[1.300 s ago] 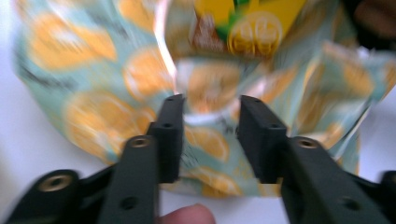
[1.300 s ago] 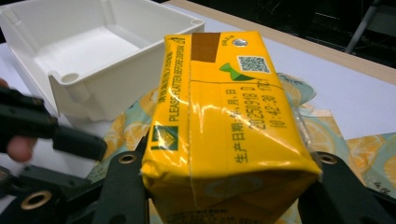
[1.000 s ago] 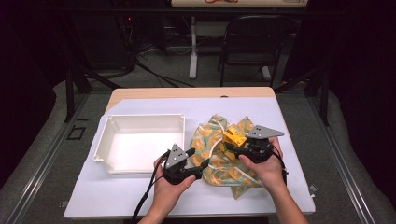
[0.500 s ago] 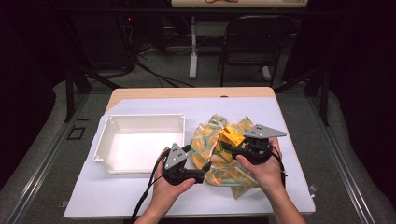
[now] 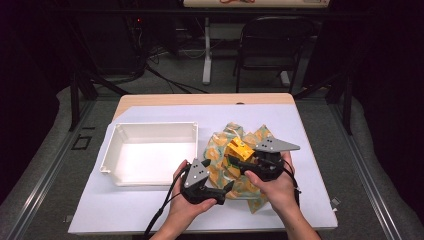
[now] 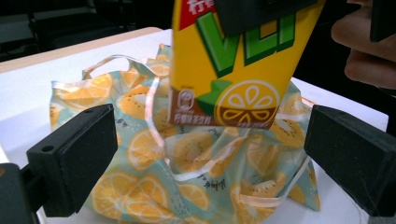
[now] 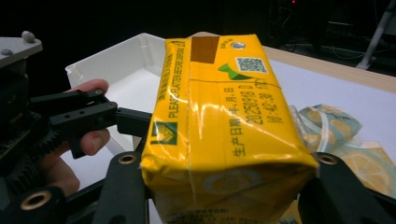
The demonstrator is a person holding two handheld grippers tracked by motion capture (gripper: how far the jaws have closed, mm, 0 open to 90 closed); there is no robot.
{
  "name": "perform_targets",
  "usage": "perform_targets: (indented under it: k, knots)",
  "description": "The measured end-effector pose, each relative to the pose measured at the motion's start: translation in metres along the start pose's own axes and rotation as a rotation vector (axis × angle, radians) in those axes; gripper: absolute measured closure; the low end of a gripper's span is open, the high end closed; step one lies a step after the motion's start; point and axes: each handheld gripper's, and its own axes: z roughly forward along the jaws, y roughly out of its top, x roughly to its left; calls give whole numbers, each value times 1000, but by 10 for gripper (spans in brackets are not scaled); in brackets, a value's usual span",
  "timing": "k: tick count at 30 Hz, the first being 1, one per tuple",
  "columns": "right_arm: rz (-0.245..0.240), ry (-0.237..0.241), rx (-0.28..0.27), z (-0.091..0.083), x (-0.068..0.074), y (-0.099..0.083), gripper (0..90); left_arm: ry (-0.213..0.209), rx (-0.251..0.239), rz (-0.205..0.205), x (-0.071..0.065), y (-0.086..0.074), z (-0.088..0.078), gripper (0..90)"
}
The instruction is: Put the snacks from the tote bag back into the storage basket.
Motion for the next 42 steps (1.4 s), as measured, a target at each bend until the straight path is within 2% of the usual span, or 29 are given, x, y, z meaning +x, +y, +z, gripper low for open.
perform_targets:
  k: [2, 3, 4, 11, 12, 14, 16, 26, 34, 38, 42]
  knots:
    - [5, 8, 2, 2, 3, -1, 513, -1, -4, 4, -1, 0, 0, 31]
    - [7, 14, 7, 3, 5, -1, 513, 19, -16, 1, -3, -1, 1, 31]
    - [9, 17, 9, 4, 6, -1, 513, -6, -9, 3, -3, 0, 1, 32]
    - [8, 31, 15, 9, 18, -2, 513, -10, -9, 7, -5, -2, 3, 41]
    - [10, 31, 14, 10, 19, -2, 513, 14, -18, 6, -6, -2, 3, 44]
    - [11, 32, 18, 10, 22, -2, 514, 16, -19, 6, -7, -2, 4, 49]
    - [15, 34, 18, 11, 25, -2, 513, -3, -12, 7, -6, -2, 3, 55]
    - [5, 35, 18, 16, 38, -4, 513, 40, -21, -6, -7, -3, 3, 140]
    - [0, 35, 22, 19, 42, -6, 512, 46, -33, -26, -8, -4, 3, 190]
    - [0, 30, 18, 19, 42, -6, 511, 47, -39, -42, -8, -5, 3, 246]
    - [-6, 28, 17, 19, 43, -6, 502, 59, -35, -38, -8, -5, 2, 284]
